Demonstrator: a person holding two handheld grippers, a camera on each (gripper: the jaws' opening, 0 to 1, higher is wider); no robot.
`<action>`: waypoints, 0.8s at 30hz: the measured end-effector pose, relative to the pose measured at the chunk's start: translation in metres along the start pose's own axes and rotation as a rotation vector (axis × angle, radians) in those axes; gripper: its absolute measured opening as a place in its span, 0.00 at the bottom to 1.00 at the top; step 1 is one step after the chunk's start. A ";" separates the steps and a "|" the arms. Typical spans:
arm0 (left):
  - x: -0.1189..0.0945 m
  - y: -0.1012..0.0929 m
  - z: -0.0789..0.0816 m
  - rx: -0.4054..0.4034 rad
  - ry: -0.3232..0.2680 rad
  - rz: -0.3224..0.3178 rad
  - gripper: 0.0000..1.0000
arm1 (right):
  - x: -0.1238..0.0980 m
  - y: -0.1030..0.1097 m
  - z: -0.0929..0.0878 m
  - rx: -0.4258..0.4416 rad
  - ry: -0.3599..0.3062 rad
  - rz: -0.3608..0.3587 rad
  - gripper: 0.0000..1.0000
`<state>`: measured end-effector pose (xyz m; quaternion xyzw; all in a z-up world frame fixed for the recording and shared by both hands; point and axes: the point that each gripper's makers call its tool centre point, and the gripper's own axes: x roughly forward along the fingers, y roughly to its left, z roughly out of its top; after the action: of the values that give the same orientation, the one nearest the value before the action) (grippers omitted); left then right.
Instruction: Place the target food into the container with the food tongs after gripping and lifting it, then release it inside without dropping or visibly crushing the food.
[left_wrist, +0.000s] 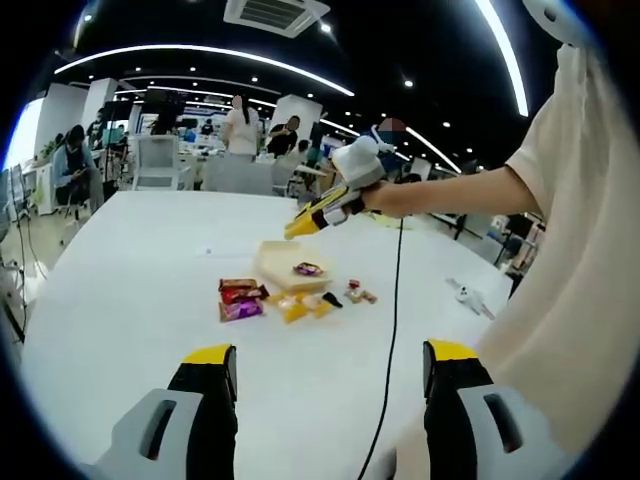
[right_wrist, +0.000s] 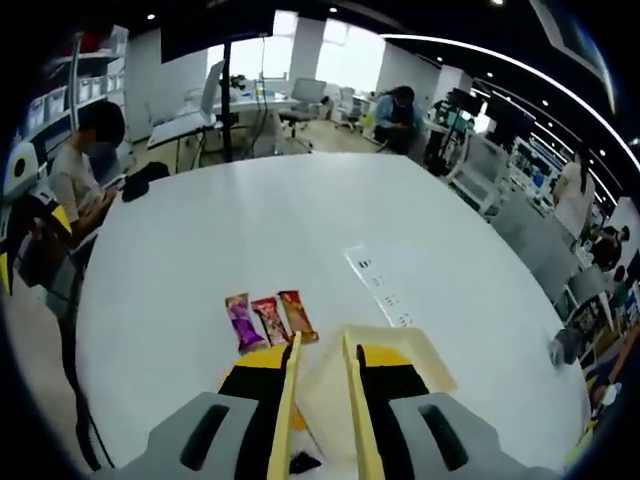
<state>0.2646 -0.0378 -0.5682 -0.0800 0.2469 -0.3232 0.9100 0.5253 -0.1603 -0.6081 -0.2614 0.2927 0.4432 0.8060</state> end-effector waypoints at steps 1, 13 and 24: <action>0.000 0.000 0.000 0.000 0.000 0.000 0.76 | 0.002 0.001 0.001 0.004 -0.002 0.004 0.26; -0.002 0.004 0.001 0.004 0.003 0.004 0.76 | 0.016 0.021 0.009 -0.019 -0.001 0.057 0.26; -0.005 0.008 -0.002 -0.007 0.003 0.014 0.75 | 0.033 0.048 0.012 -0.050 0.013 0.114 0.26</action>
<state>0.2650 -0.0284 -0.5706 -0.0812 0.2499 -0.3161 0.9116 0.5009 -0.1111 -0.6308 -0.2675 0.3013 0.4939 0.7705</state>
